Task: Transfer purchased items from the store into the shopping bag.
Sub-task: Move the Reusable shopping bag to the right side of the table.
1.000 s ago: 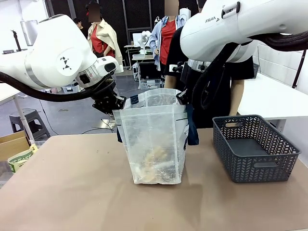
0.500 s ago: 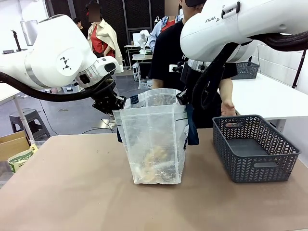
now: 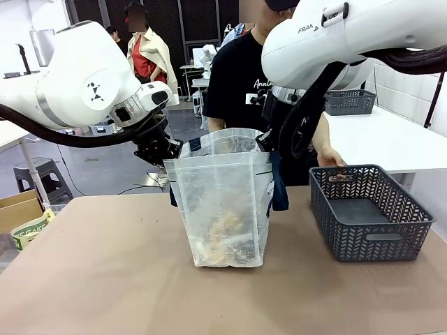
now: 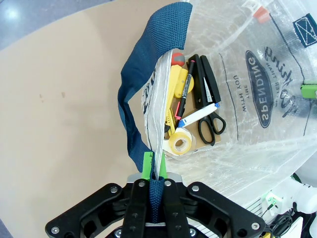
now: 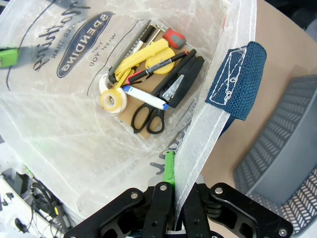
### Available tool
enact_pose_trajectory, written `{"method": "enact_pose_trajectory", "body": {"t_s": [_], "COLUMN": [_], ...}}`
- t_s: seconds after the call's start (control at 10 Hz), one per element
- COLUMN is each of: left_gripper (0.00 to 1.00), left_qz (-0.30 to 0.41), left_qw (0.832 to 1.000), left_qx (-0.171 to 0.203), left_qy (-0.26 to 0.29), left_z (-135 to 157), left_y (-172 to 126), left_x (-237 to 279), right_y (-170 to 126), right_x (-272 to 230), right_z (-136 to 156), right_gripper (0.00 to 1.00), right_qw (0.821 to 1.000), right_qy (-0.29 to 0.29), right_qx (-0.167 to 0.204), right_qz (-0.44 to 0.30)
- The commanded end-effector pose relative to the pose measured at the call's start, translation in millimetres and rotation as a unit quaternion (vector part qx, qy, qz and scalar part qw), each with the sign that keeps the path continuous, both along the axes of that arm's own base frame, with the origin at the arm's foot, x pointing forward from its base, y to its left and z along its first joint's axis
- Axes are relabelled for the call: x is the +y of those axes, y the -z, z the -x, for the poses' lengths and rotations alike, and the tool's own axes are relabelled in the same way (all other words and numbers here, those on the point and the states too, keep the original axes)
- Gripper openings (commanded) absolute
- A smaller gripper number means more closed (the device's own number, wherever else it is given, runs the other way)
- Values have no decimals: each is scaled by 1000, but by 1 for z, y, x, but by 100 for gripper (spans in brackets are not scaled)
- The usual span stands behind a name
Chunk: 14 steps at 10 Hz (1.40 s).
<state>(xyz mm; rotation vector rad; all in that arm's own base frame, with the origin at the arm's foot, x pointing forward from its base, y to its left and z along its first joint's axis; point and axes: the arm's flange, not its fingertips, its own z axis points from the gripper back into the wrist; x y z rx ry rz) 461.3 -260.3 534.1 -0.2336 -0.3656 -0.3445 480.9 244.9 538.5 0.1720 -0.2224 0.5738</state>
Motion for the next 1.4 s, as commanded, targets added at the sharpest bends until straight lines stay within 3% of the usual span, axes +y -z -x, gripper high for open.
{"method": "enact_pose_trajectory", "body": {"t_s": [0.0,1.3], "left_gripper": [0,0], "left_qz": [0,0], "left_qw": [1000,1000], "left_qx": [-1,-1], "left_qy": [-8,-8], "left_z": [0,0], "left_y": [-1,-1], "left_x": [4,4], "right_y": [-2,-2], "right_x": [-3,-3], "right_z": [-1,-1], "right_gripper": [0,0], "right_qw": [1000,1000], "right_qy": [2,2], "right_qx": [-2,-2], "right_qz": [0,0]}}
